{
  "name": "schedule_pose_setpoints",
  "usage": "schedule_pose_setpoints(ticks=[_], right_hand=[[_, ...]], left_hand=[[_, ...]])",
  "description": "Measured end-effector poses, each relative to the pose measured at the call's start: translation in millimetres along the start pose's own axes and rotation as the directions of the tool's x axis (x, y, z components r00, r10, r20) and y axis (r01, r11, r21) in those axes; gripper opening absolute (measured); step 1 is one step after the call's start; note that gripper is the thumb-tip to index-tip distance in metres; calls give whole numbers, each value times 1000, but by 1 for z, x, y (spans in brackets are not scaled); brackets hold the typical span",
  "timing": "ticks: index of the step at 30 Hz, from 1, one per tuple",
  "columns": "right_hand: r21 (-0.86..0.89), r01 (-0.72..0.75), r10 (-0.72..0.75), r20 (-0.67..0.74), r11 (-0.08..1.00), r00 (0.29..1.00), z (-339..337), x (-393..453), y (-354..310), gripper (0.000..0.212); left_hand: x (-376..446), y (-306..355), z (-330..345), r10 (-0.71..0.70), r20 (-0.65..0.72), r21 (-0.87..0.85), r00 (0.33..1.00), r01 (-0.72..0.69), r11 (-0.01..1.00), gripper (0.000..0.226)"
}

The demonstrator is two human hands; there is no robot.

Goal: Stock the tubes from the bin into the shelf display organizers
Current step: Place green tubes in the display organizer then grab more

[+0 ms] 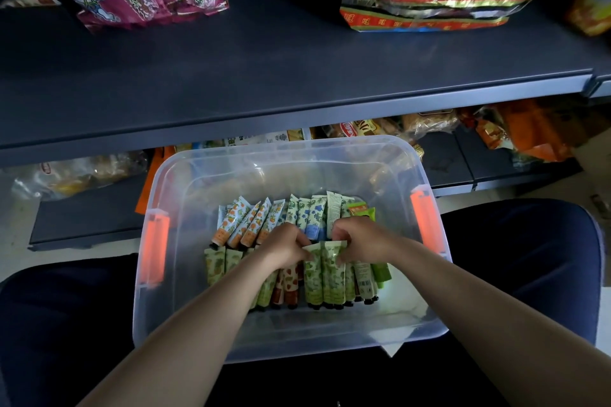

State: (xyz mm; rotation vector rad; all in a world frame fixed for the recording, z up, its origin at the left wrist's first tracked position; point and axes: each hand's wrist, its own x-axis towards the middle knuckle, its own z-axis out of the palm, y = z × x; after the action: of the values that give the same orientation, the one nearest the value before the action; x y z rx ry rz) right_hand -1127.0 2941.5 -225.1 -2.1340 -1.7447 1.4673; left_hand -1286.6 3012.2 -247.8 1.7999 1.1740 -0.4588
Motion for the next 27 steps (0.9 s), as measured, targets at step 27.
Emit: schedule_pose_setpoints(ticks=[27], right_hand=[[-218, 426, -467, -581, 878, 666, -288, -186, -196, 11]], left_hand=[[-230, 195, -285, 659, -545, 482, 518, -449, 752, 16]])
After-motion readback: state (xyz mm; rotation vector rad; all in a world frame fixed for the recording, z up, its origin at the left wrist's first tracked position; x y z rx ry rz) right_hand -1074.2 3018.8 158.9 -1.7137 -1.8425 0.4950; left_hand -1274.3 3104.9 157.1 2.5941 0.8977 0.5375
